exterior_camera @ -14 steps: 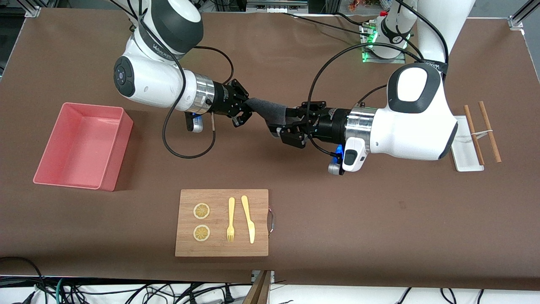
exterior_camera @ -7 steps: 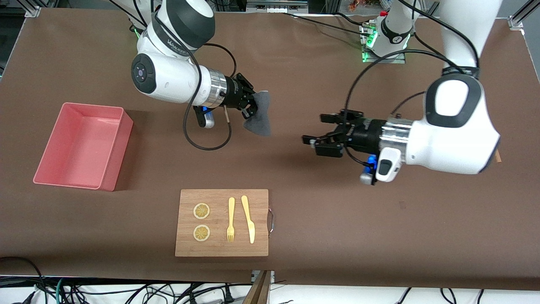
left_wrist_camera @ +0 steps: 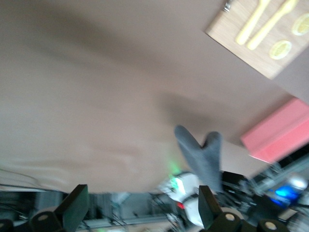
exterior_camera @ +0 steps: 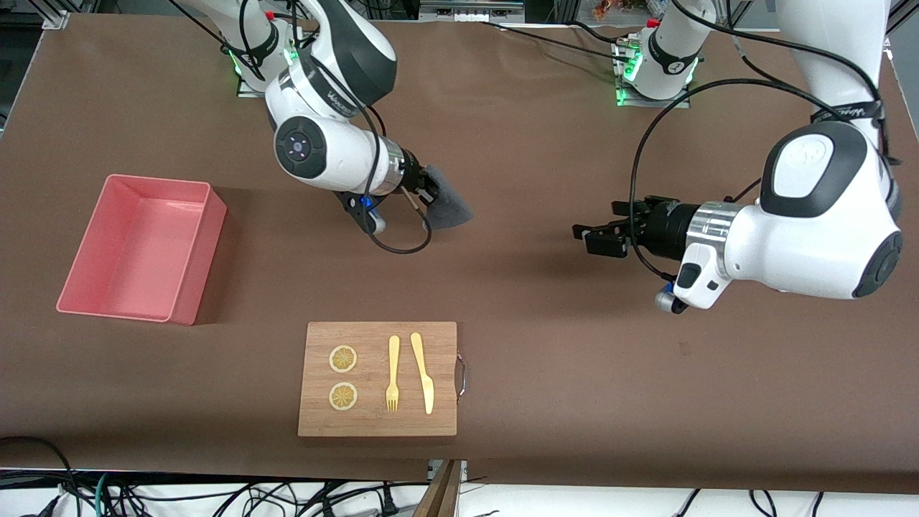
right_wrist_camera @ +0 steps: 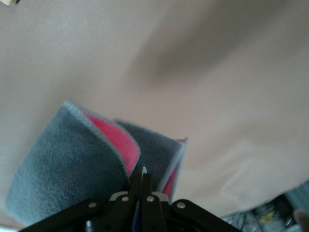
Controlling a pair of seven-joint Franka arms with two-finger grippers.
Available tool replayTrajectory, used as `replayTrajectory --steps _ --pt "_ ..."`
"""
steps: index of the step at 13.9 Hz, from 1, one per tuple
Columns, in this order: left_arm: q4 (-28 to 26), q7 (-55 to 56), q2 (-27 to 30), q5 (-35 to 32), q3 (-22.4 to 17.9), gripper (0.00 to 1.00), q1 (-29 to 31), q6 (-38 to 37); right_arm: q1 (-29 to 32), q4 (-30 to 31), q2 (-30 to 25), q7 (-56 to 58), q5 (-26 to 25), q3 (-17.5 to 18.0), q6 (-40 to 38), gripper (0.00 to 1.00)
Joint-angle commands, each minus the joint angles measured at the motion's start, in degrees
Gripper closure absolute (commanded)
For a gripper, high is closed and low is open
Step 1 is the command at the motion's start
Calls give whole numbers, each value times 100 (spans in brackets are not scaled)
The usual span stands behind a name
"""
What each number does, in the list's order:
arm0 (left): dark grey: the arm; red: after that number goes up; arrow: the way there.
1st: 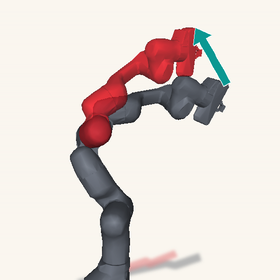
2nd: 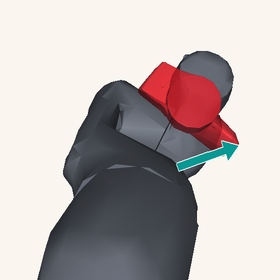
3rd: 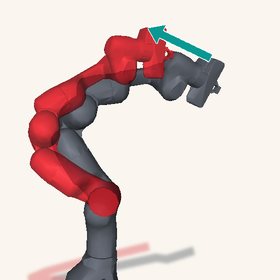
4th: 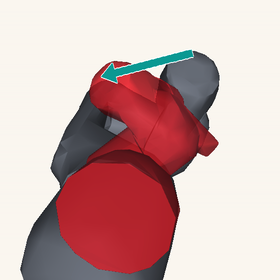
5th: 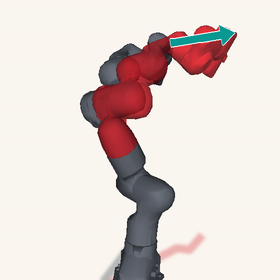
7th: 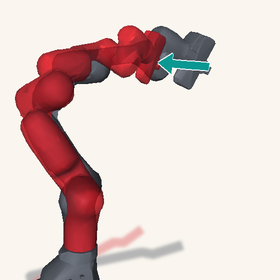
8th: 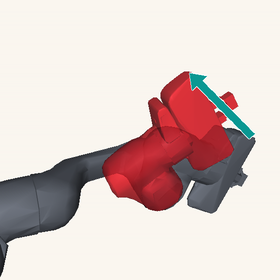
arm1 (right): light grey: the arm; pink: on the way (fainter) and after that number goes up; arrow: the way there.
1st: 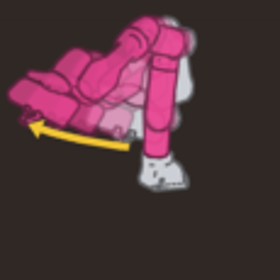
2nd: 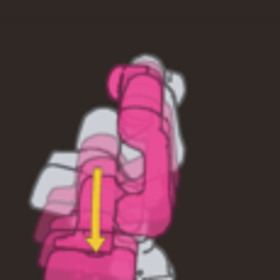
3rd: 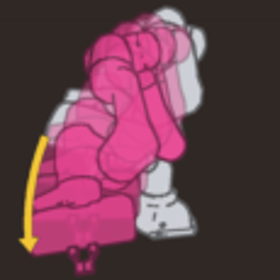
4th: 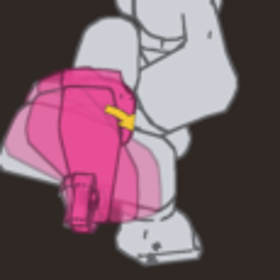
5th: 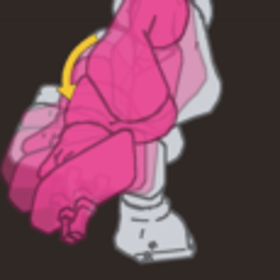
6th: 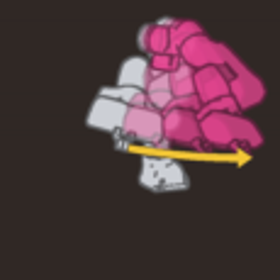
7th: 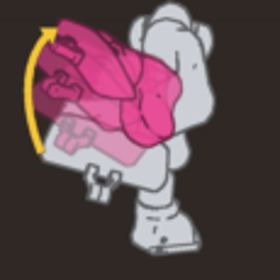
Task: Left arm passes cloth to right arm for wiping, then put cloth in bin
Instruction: 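Pull the cloth away with the right gripper while the left gripper withdraws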
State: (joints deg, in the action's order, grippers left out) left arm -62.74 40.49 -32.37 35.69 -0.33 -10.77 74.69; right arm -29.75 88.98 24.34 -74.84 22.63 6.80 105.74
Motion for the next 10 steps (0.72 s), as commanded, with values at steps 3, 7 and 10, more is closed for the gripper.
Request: replayTrajectory --steps 3,7,10 --pt "-1026 -1866 1265 -1518 -2 0 22 -262 -163 -117 377 1118 -1347 -4 -27 100" --pt "-2380 -2265 2540 -2530 42 0 14 -184 -259 -108 492 1929 -1937 -4 -27 100" --pt "-3496 -2833 3533 -3145 42 0 40 210 -382 -109 737 1869 -1911 -12 227 100"
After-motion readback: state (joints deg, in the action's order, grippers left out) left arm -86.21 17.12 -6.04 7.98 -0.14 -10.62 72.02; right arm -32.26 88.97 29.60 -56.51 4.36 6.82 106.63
